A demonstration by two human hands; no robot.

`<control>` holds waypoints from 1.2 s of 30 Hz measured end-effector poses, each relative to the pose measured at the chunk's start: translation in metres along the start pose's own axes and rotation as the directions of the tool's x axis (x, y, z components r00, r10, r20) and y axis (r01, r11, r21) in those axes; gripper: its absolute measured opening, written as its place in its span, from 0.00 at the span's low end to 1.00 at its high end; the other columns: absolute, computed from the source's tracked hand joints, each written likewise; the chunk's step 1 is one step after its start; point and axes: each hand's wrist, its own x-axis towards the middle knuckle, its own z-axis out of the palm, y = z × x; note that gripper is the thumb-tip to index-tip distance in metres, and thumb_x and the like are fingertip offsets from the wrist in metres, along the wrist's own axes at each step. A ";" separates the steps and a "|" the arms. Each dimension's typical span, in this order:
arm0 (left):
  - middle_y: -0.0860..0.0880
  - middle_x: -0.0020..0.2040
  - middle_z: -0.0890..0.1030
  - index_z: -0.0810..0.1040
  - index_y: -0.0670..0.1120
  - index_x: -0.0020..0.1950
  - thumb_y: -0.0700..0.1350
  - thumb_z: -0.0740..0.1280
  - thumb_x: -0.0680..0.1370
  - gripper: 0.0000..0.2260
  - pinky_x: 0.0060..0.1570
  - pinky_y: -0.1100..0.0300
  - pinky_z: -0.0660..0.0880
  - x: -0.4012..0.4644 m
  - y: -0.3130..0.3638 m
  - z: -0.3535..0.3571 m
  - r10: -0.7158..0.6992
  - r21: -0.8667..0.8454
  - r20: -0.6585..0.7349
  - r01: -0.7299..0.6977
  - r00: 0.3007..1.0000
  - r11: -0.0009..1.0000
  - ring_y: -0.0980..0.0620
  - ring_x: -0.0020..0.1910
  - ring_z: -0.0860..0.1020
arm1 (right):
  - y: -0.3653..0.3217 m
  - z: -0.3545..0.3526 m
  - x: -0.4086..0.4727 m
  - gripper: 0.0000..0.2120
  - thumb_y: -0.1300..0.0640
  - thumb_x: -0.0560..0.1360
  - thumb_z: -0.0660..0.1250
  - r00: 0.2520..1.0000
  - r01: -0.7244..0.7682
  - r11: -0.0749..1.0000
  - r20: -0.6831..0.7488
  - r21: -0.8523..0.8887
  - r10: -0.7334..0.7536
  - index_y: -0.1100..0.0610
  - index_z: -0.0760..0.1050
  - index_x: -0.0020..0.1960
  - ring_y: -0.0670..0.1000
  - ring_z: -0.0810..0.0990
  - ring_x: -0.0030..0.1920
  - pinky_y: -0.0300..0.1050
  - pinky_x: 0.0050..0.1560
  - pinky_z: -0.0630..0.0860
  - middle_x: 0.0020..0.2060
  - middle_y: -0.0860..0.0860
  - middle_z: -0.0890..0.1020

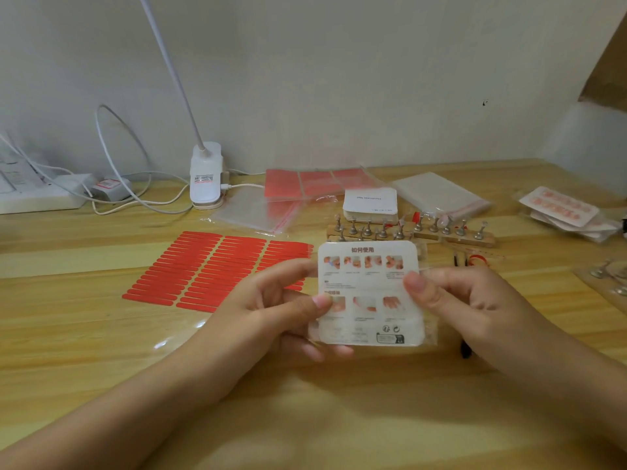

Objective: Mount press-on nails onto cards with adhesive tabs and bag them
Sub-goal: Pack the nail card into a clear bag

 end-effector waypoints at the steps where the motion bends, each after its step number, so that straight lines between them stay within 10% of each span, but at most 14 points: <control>1: 0.40 0.47 0.84 0.80 0.51 0.54 0.41 0.69 0.70 0.13 0.32 0.63 0.79 0.000 0.001 -0.001 -0.010 -0.009 0.014 0.010 1.000 1.000 0.42 0.38 0.83 | -0.001 0.001 0.000 0.20 0.45 0.71 0.57 1.000 -0.001 1.000 0.003 -0.015 0.001 0.56 0.81 0.49 0.41 0.82 0.46 0.32 0.45 0.76 0.45 0.42 0.84; 9: 0.45 0.38 0.84 0.82 0.54 0.44 0.55 0.77 0.63 0.13 0.21 0.65 0.73 0.003 0.003 0.013 -0.061 0.148 -0.086 0.073 0.994 0.986 0.53 0.22 0.76 | -0.004 0.013 0.004 0.27 0.38 0.67 0.57 0.998 0.023 0.995 -0.059 -0.098 -0.029 0.62 0.77 0.35 0.60 0.80 0.39 0.50 0.41 0.74 0.34 0.59 0.81; 15: 0.43 0.41 0.84 0.83 0.48 0.46 0.52 0.75 0.65 0.12 0.22 0.65 0.73 0.004 0.007 0.009 -0.107 0.091 -0.023 0.108 0.994 0.990 0.52 0.24 0.78 | -0.002 0.009 0.006 0.36 0.37 0.69 0.55 1.000 -0.003 0.991 0.021 -0.135 0.006 0.72 0.76 0.47 0.66 0.78 0.48 0.62 0.51 0.72 0.45 0.67 0.79; 23: 0.42 0.46 0.84 0.82 0.44 0.50 0.48 0.65 0.73 0.12 0.32 0.64 0.78 0.006 0.009 -0.005 -0.135 0.007 0.211 0.137 0.968 0.991 0.51 0.36 0.83 | -0.004 -0.004 0.009 0.25 0.41 0.67 0.57 0.990 -0.061 0.998 0.123 -0.008 0.062 0.59 0.82 0.46 0.39 0.81 0.47 0.26 0.44 0.73 0.43 0.40 0.84; 32: 0.41 0.54 0.81 0.76 0.42 0.62 0.43 0.62 0.78 0.13 0.45 0.60 0.79 0.008 0.012 -0.014 -0.135 -0.189 0.470 0.248 0.872 0.950 0.47 0.49 0.82 | -0.001 -0.014 0.009 0.15 0.45 0.73 0.55 0.974 -0.100 0.993 0.210 0.067 0.084 0.41 0.78 0.52 0.39 0.79 0.54 0.26 0.50 0.71 0.49 0.39 0.83; 36: 0.42 0.54 0.82 0.77 0.43 0.61 0.43 0.61 0.78 0.13 0.44 0.60 0.80 0.008 0.010 -0.015 -0.148 -0.152 0.409 0.228 0.900 0.962 0.46 0.48 0.82 | -0.001 -0.013 0.009 0.27 0.34 0.72 0.57 0.982 -0.109 0.994 0.156 0.024 0.104 0.54 0.82 0.49 0.38 0.80 0.51 0.24 0.48 0.70 0.47 0.42 0.84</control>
